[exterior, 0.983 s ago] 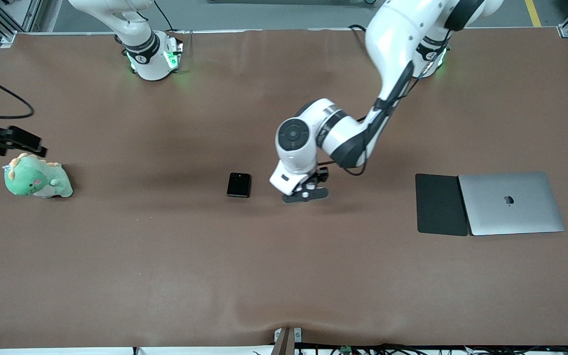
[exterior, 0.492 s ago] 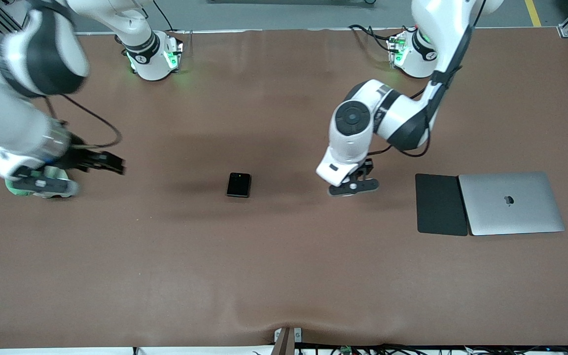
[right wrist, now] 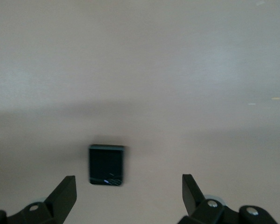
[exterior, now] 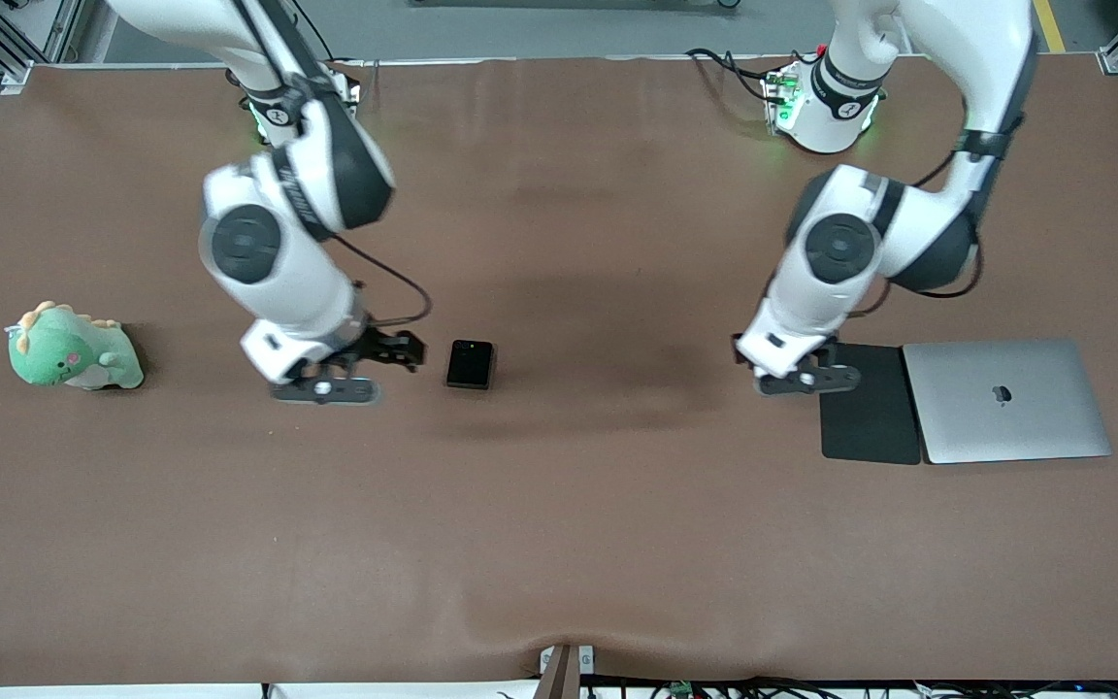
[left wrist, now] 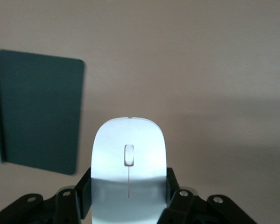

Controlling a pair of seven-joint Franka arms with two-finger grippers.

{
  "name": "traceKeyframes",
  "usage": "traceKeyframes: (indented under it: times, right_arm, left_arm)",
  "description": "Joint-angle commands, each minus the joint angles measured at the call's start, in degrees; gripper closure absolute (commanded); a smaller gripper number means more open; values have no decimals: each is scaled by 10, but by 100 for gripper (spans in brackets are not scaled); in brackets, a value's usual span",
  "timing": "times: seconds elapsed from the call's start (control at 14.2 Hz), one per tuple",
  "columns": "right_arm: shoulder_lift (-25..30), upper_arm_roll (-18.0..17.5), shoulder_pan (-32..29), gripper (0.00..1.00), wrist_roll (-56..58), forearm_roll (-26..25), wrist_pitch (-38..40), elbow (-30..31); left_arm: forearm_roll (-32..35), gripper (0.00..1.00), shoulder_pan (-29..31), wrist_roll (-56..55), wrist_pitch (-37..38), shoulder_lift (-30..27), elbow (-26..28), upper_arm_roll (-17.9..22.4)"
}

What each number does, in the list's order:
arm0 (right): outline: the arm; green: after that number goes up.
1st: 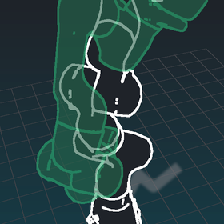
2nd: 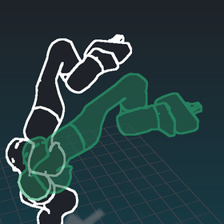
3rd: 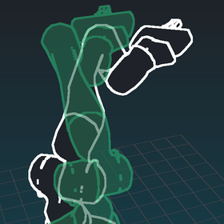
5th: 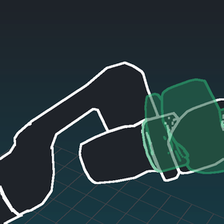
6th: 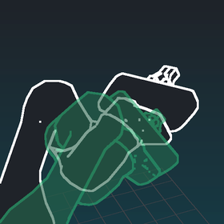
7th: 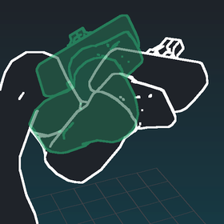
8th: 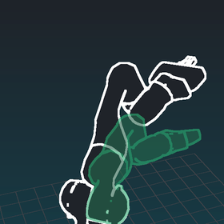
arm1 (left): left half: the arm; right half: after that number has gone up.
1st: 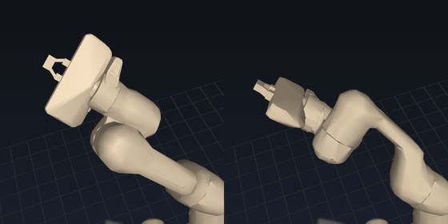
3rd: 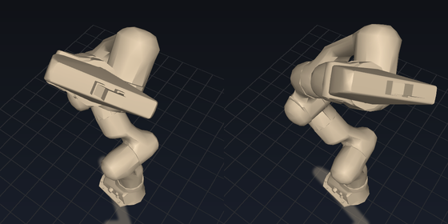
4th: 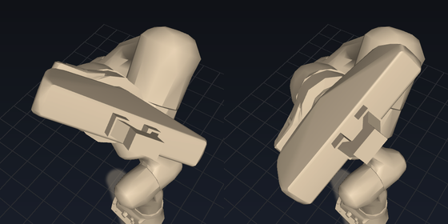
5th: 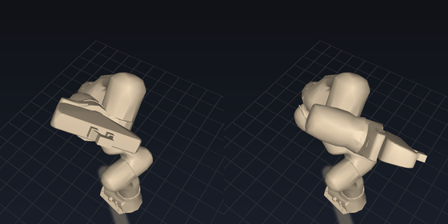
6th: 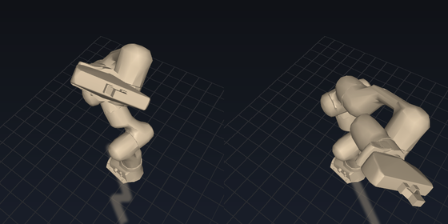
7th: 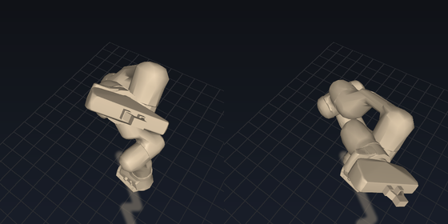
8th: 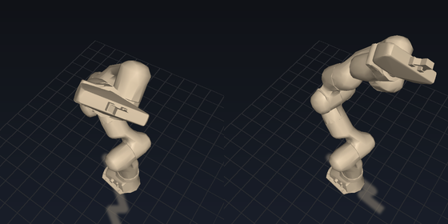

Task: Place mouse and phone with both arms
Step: 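Carry the mouse toward the mouse pad while the right gripper reaches the phone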

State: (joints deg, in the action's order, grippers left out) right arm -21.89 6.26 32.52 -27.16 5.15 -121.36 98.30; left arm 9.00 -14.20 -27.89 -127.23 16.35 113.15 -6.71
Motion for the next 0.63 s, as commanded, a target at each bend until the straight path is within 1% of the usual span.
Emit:
traceKeyframes:
  times: [0.0, 0.21, 0.28, 0.42, 0.56]
  right_arm:
    - [-62, 7, 37, 0, -29, -4, -55, -8]
    - [-115, 6, 49, 0, -24, -3, -146, 17]
    - [-126, 5, 49, 0, -23, -3, -169, 23]
    - [-139, 5, 58, 0, -23, -3, -181, 30]
    - [-139, 5, 56, 0, -21, -1, -180, 39]
  left_arm:
    - [-2, 100, 40, 58, -13, -21, 26, -8]
    - [-3, 100, 83, 112, -26, -20, 30, -9]
    - [-3, 100, 94, 130, -42, -20, 44, -9]
    - [-3, 100, 115, 155, -95, -19, 80, -8]
    - [-2, 100, 132, 183, -115, -12, 92, -8]
